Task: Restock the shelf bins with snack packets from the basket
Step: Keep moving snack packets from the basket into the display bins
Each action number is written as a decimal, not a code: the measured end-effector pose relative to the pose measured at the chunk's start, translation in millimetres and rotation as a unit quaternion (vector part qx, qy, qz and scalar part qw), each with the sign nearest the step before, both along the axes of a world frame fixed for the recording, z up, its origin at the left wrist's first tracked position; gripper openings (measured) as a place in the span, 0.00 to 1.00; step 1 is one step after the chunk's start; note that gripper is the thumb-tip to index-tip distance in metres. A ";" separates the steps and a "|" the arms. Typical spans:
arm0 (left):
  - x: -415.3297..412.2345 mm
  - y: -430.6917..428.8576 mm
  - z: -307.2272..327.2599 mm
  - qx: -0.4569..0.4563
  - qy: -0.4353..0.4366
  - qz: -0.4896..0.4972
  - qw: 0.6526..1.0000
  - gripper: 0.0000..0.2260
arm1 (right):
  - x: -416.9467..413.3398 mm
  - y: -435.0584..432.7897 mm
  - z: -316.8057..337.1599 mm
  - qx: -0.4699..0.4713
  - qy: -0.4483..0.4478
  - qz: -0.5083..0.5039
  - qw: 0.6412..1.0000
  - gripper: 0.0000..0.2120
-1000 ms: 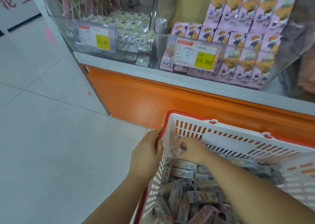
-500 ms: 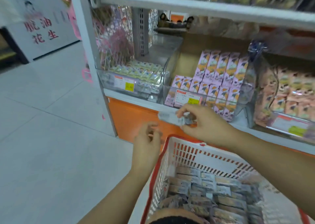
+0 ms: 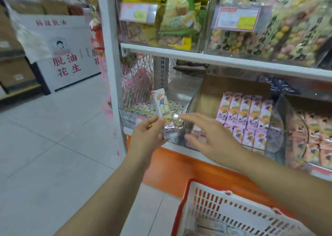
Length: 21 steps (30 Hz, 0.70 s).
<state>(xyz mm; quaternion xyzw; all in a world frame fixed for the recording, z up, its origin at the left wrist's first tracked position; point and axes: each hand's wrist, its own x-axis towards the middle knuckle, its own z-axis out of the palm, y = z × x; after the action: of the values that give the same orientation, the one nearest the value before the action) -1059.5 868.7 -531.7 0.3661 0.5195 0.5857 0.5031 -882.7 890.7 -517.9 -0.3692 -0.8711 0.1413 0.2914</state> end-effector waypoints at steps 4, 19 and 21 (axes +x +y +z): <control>-10.2 49.4 4.7 0.053 0.232 0.007 0.971 0.10 | 16.3 67.2 -4.3 -0.030 -0.097 -0.084 0.991 0.26; 33.7 239.0 -33.4 -0.043 0.490 -0.044 0.869 0.11 | 20.4 102.3 -38.8 -0.031 -0.103 -0.055 0.993 0.35; 40.9 251.3 -43.1 -0.077 0.565 -0.083 0.818 0.11 | 21.1 103.1 -39.0 -0.040 -0.097 -0.050 0.993 0.34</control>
<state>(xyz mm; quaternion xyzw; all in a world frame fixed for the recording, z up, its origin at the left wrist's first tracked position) -1018.6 1120.0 -574.8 0.6345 0.7233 0.1901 0.1951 -861.6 993.9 -556.9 -0.4358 -0.8694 0.1245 0.1969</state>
